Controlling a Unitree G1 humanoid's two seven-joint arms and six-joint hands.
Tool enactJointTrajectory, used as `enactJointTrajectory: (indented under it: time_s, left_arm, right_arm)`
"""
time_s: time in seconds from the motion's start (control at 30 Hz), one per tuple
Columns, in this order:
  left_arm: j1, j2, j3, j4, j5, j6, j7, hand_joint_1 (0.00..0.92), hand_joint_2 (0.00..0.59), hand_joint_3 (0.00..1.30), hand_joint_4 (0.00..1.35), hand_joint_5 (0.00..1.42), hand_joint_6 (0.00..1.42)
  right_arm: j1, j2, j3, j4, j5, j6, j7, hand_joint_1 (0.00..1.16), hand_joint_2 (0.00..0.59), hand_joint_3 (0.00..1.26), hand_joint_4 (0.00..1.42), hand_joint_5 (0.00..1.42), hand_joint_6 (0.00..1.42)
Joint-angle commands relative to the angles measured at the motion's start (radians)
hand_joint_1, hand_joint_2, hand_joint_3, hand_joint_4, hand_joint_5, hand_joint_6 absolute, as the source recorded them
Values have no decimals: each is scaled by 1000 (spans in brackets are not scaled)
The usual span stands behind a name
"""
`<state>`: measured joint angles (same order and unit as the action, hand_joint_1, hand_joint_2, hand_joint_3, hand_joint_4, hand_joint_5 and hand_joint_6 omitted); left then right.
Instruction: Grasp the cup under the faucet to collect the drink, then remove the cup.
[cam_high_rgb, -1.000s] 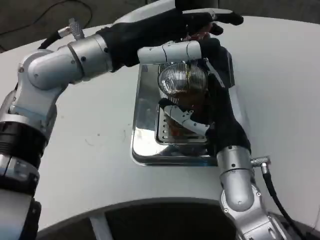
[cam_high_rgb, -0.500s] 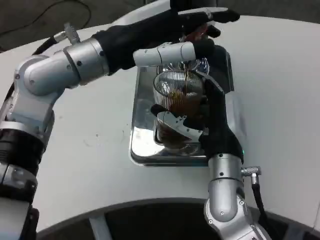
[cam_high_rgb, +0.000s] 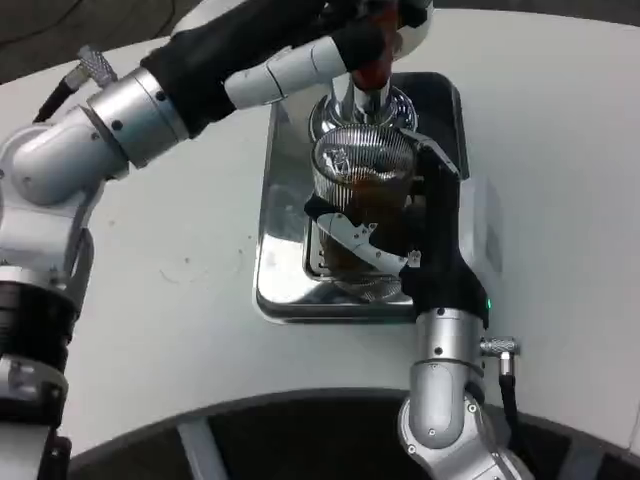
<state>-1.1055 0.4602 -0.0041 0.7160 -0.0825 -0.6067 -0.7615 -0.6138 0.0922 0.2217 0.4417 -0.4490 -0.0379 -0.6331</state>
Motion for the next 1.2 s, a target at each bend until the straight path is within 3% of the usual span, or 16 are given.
enactJointTrajectory:
  time_s: [0.03,0.57,1.2]
  left_arm:
    - [21,2,26,-67,-43,18,-2,0,60,19,40,210,152]
    - [83,18,38,-302,-104,122,-25,0,59,85,119,259,202]
    - [269,109,108,-544,-164,212,-25,0,69,124,159,277,210]
  right_arm:
    - [40,56,7,11,8,26,-3,985,219,455,659,873,833]
    - [58,52,7,-43,1,30,-16,1001,176,526,764,998,1027]
    - [120,39,-1,-170,-29,39,-28,1000,144,649,889,1129,1229]
